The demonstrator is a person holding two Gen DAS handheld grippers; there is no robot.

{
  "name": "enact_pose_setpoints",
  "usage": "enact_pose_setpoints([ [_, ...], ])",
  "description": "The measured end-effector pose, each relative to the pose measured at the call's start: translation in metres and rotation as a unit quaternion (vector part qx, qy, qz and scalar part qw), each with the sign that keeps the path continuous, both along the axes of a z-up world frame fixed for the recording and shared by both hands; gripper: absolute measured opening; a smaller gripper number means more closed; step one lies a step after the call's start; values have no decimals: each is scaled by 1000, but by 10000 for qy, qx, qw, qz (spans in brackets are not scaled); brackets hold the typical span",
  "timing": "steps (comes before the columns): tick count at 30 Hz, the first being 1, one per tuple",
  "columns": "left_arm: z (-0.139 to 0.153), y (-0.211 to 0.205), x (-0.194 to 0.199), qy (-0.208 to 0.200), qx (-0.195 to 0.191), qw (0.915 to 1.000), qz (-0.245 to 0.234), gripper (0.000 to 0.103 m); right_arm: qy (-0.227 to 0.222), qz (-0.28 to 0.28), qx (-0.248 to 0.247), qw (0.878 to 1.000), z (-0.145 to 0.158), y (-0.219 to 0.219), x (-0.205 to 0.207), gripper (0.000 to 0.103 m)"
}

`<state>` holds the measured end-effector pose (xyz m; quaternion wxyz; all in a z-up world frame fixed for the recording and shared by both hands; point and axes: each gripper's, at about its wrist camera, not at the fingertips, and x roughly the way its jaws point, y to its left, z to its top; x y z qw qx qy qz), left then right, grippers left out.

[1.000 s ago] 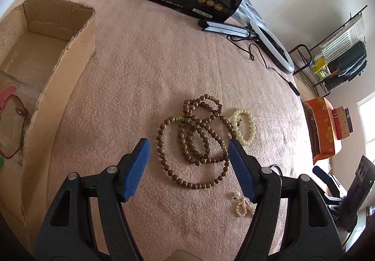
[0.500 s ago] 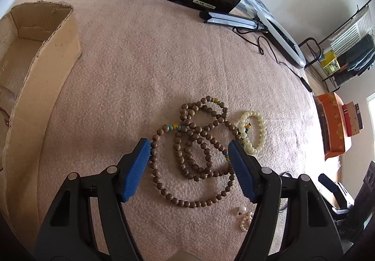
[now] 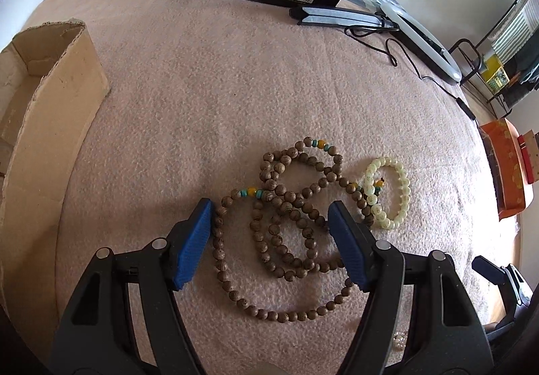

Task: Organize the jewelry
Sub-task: 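Close the left gripper on the bead necklace while the right gripper closes on the blue bangle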

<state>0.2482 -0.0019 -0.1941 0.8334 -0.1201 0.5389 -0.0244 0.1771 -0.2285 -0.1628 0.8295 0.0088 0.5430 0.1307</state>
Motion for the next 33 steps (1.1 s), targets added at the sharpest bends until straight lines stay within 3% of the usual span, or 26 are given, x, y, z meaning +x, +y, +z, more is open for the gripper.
enact_pose_setpoints([
  [7,1,0,-5,-139,256,9996,-55,58,277,153,-256,9992,-18,4,3,103],
  [10,2,6,-6,-181,177,9997,10,47,354,142,-342,9987,-23,2,5,103],
  [16,2,14,-4,-190,-34,9998,-1,16,380,144,-458,9981,-26,4,7,103],
  [22,1,15,-8,-219,-188,9996,25,10,368,91,-515,9980,-24,4,9,92],
  [26,-1,19,-11,-214,-318,9992,70,9,333,28,-458,9984,-21,0,11,74],
  [33,3,21,-14,-193,-406,9990,85,5,345,-14,-305,9989,-19,-5,12,74],
])
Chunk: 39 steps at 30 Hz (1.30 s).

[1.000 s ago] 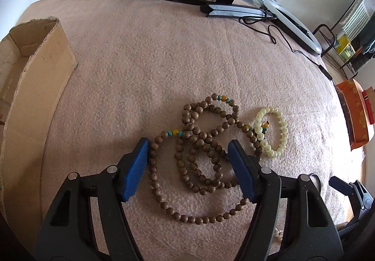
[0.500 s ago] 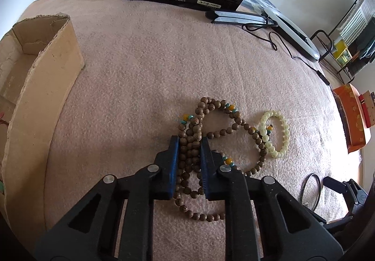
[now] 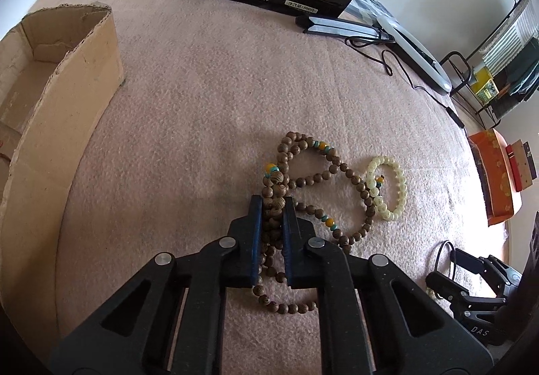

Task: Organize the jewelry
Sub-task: 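Close the left gripper on the bead necklace while the right gripper closes on the blue bangle, then lift the necklace high with the left gripper while the right gripper lifts the bangle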

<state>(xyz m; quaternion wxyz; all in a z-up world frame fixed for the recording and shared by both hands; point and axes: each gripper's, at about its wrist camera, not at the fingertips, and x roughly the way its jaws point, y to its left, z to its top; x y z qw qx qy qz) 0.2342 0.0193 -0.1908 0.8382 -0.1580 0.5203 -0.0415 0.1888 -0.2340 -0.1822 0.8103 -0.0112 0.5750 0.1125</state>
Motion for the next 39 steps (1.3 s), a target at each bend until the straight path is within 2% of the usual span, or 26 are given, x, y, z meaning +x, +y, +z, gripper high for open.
enact_pose_setpoints([
  [15,26,17,-14,-228,-228,9995,60,4,-271,-86,155,9995,19,-6,0,74],
  [39,136,28,-49,-1201,-463,9915,-213,4,-932,34,322,9951,85,1,-16,74],
])
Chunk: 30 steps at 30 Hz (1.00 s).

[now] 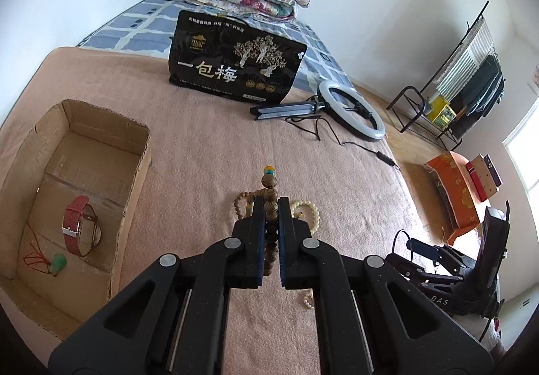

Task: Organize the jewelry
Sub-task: 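Lift the necklace high with the left gripper while the right gripper lifts the bangle, then carry the necklace with the left gripper over the box while the right gripper brings the bangle there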

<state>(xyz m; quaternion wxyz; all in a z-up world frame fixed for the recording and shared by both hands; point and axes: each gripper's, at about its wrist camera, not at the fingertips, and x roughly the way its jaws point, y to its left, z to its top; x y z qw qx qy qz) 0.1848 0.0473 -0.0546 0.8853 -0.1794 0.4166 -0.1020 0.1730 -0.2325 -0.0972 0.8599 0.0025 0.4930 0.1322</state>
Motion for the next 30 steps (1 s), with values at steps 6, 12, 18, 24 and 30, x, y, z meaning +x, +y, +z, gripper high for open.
enact_pose_setpoints([
  [6,36,7,-10,-287,-3,9996,-35,4,-172,105,-105,9997,14,9,-7,74],
  [12,71,16,-18,-584,-3,9983,-36,4,-278,200,-139,9993,24,16,-12,74],
  [18,102,22,-29,-845,-17,9964,-61,4,-332,277,-107,9990,33,23,-16,74],
  [24,130,31,-47,-1131,-1,9936,-73,4,-431,414,-85,9982,45,34,-21,73],
  [30,156,49,-64,-1373,41,9905,-4,4,-558,587,-10,9967,60,49,-25,74],
])
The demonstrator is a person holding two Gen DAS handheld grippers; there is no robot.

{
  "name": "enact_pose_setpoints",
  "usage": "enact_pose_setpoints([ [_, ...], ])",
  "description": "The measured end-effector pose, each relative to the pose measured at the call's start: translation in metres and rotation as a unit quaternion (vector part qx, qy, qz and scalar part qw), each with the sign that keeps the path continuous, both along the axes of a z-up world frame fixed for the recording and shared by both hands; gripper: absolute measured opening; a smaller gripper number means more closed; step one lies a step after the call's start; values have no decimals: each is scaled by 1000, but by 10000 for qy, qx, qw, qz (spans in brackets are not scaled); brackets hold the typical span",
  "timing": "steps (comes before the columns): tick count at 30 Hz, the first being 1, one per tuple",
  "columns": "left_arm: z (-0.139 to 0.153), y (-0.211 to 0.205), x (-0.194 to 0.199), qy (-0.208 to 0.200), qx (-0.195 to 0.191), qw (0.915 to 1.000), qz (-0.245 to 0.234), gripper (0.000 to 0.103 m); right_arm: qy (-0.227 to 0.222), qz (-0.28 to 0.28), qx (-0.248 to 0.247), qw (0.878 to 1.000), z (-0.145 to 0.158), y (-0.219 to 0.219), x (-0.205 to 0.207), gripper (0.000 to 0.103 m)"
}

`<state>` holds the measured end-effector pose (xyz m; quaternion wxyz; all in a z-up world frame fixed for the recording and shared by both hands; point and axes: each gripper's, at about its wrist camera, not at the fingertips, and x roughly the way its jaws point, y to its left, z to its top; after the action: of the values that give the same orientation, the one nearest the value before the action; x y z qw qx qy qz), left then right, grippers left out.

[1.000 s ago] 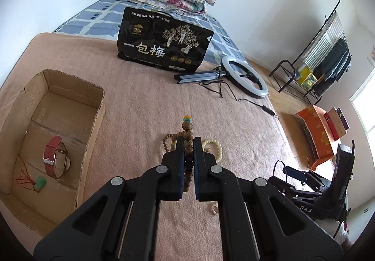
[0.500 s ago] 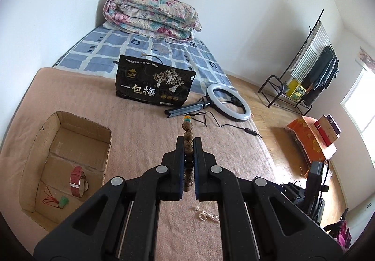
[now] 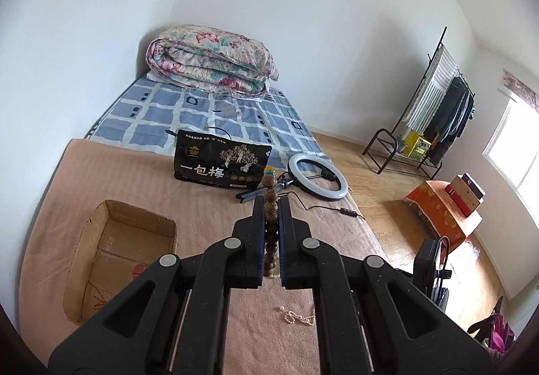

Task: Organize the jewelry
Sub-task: 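Carry the necklace with the left gripper over the box while the right gripper brings the bangle there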

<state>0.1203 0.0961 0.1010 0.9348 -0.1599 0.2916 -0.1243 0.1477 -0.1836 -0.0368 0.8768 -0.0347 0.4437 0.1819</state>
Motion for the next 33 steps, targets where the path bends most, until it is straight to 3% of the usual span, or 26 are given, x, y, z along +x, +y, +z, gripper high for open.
enact_pose_setpoints([
  [15,30,49,-19,-236,243,9987,383,4,-210,425,195,9987,28,47,7,74],
  [33,9,118,-29,-60,215,9947,1006,4,-287,948,258,9948,35,124,33,74],
])
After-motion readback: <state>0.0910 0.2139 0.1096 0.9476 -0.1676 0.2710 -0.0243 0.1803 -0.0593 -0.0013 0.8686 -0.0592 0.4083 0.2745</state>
